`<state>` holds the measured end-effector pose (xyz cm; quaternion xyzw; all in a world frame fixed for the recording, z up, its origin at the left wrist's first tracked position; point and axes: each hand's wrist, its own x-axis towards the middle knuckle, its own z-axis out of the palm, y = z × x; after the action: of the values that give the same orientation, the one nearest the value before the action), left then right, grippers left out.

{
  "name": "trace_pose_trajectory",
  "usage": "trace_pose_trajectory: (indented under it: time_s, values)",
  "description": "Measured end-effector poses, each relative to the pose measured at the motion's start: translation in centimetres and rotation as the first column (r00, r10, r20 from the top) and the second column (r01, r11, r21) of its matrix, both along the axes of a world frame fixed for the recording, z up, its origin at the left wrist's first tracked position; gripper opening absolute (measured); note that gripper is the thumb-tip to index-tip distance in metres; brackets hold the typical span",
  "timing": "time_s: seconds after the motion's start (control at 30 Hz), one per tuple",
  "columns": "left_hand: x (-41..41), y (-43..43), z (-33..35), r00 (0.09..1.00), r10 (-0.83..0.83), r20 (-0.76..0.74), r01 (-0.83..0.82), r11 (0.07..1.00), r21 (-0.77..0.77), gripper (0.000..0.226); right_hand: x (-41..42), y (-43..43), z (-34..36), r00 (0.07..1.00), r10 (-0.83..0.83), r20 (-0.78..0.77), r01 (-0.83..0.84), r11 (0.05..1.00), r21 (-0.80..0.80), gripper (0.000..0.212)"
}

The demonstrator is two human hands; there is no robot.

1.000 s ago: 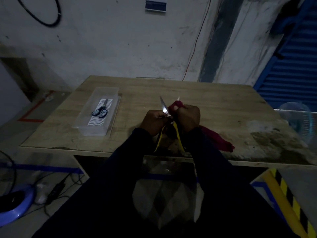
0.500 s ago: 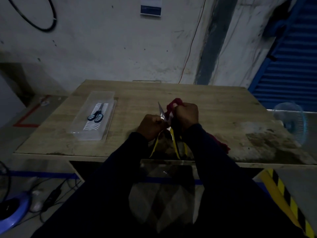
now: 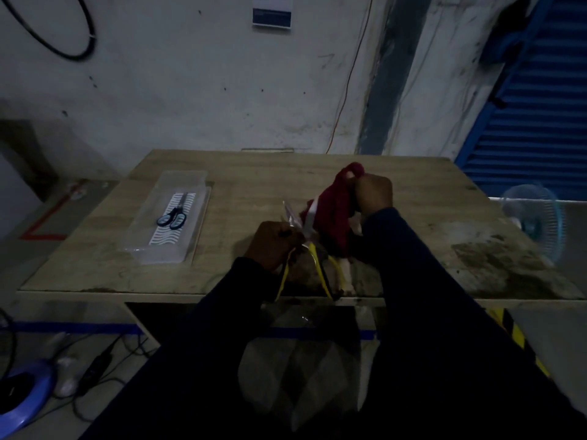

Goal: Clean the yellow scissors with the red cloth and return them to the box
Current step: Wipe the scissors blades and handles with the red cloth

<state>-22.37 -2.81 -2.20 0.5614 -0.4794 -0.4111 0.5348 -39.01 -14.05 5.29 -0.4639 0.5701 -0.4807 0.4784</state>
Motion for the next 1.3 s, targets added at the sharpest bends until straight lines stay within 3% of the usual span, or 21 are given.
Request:
trace_pose_trajectory:
  time_s: [0.07,0.27,0.33,0.4,0.47,0.67,0.73,0.8,0.87,0.93,1.03,1.13,1.3]
  values:
    - [1.0,-0.5,0.2,0.996,0.056,-0.067,-0.057,0.998,-0.013,0.019,0.0,1.0,-0.1,0.997,0.037,0.074,-0.033,0.998,-0.056,0.016]
    - [1.9,-2.0,1.8,0.985,0.079,-0.155,-0.084,0.996,-0.027,0.020,0.4,4.7,-3.0,0.962,0.248,0.114,-0.234,0.964,-0.123,0.015]
    - [2.1,-2.3,2.4,0.972,0.089,-0.216,-0.095,0.995,-0.019,0.017,0.3,6.0,-4.4,0.942,0.329,0.062,-0.315,0.934,-0.167,0.013]
    - [2.4,-2.6,2.8,0.968,0.098,-0.230,-0.105,0.994,-0.019,0.016,0.3,6.9,-5.5,0.924,0.367,0.111,-0.346,0.923,-0.169,0.021]
    - [2.5,-2.8,3.2,0.965,0.115,-0.236,-0.125,0.992,-0.032,0.017,0.6,7.3,-5.9,0.910,0.357,0.213,-0.333,0.932,-0.141,0.026]
    - [2.4,-2.0,3.7,0.982,0.038,-0.184,-0.050,0.997,-0.064,0.020,1.7,6.3,-5.6,0.969,0.188,0.162,-0.159,0.972,-0.173,0.014]
    - [3.1,-1.1,3.5,0.925,-0.096,-0.367,0.092,0.995,-0.028,0.015,1.7,5.8,-5.4,0.973,0.147,0.176,-0.113,0.975,-0.189,0.015]
    - [3.9,-0.4,3.0,0.786,-0.188,-0.589,0.213,0.977,-0.027,0.024,1.8,5.7,-5.1,0.976,0.128,0.175,-0.082,0.965,-0.250,0.015]
    - [4.2,0.1,2.6,0.666,-0.191,-0.721,0.259,0.966,-0.016,0.024,2.0,5.7,-4.7,0.978,0.131,0.161,-0.077,0.949,-0.306,0.016]
    - [4.0,0.3,2.5,0.604,-0.173,-0.778,0.277,0.961,0.001,0.021,2.3,5.7,-4.5,0.976,0.149,0.160,-0.090,0.940,-0.330,0.016]
    - [3.7,0.4,2.6,0.619,-0.169,-0.767,0.291,0.956,0.024,0.032,2.6,5.3,-3.9,0.982,0.147,0.122,-0.098,0.934,-0.343,0.015]
    - [3.9,0.2,2.6,0.675,-0.142,-0.724,0.267,0.962,0.060,0.033,2.2,4.1,-3.3,0.992,0.031,0.122,0.017,0.927,-0.375,0.011]
    - [5.0,0.2,2.9,0.849,-0.100,-0.519,0.183,0.977,0.111,0.026,0.8,2.3,-2.4,0.902,-0.038,0.430,0.165,0.951,-0.262,0.018]
